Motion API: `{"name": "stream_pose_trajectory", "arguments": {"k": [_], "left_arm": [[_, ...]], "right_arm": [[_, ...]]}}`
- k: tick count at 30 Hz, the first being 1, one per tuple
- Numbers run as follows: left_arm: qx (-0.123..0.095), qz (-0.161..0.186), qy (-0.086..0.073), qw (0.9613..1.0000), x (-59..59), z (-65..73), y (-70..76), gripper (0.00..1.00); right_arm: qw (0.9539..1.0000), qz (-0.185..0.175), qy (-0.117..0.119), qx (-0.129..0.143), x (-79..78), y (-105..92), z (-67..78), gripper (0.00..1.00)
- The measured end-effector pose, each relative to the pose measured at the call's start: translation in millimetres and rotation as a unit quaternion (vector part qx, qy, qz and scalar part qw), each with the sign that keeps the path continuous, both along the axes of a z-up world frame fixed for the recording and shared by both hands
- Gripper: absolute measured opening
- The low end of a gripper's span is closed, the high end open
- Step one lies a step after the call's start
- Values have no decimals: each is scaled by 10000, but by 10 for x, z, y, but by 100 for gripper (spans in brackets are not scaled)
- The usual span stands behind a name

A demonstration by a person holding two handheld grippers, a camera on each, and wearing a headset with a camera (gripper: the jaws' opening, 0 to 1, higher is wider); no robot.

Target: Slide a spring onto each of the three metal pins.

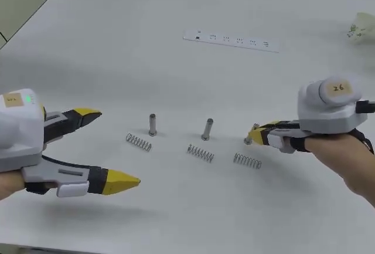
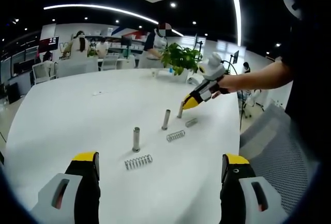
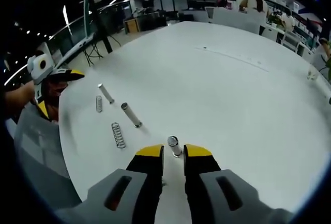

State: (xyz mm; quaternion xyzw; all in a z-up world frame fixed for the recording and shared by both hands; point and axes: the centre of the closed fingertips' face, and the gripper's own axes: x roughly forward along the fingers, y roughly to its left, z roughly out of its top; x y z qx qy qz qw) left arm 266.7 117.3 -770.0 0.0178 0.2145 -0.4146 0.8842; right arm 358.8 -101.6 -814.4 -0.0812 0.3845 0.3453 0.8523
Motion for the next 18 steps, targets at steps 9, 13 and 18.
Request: {"name": "stream_pose_trajectory", "arguments": {"k": [9, 13, 18], "left_arm": [[-28, -1, -12, 10000, 5, 11, -13, 96], [-17, 10, -19, 10000, 9, 5, -4, 96], [-21, -10, -9, 10000, 5, -1, -21, 96]], "right_arm": [[9999, 91, -58, 48, -31, -44, 47, 18], [9999, 102, -57, 39, -40, -79, 46, 18], [9999, 127, -16, 112, -67, -73, 51, 21]]}}
